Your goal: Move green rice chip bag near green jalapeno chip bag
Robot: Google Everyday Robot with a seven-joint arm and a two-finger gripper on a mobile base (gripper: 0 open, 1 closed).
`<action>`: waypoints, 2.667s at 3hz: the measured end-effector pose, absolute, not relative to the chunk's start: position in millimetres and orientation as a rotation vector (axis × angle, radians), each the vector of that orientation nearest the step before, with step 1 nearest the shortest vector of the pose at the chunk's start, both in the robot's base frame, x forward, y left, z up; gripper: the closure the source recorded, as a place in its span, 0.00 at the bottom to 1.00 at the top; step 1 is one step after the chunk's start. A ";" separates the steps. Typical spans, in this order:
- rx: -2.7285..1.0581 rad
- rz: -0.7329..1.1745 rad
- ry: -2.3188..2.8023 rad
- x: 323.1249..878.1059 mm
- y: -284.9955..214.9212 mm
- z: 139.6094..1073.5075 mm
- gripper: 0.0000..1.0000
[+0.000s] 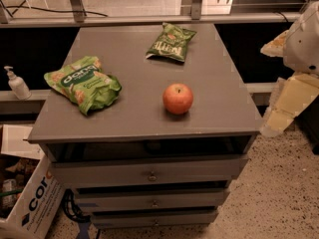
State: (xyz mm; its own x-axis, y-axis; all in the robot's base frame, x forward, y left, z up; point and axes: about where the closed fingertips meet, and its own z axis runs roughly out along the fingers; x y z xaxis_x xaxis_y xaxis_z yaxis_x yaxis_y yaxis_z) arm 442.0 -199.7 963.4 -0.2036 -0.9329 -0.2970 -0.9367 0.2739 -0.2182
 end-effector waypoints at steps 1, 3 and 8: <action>-1.682 0.159 2.120 448.5 -165.2 944.4 0.00; -1.708 0.404 1.933 462.8 -62.8 919.0 0.00; -1.711 0.525 1.591 539.2 43.8 920.1 0.00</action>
Offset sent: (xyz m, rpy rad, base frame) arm 0.0272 0.1461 -0.0502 0.3552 0.0442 0.1847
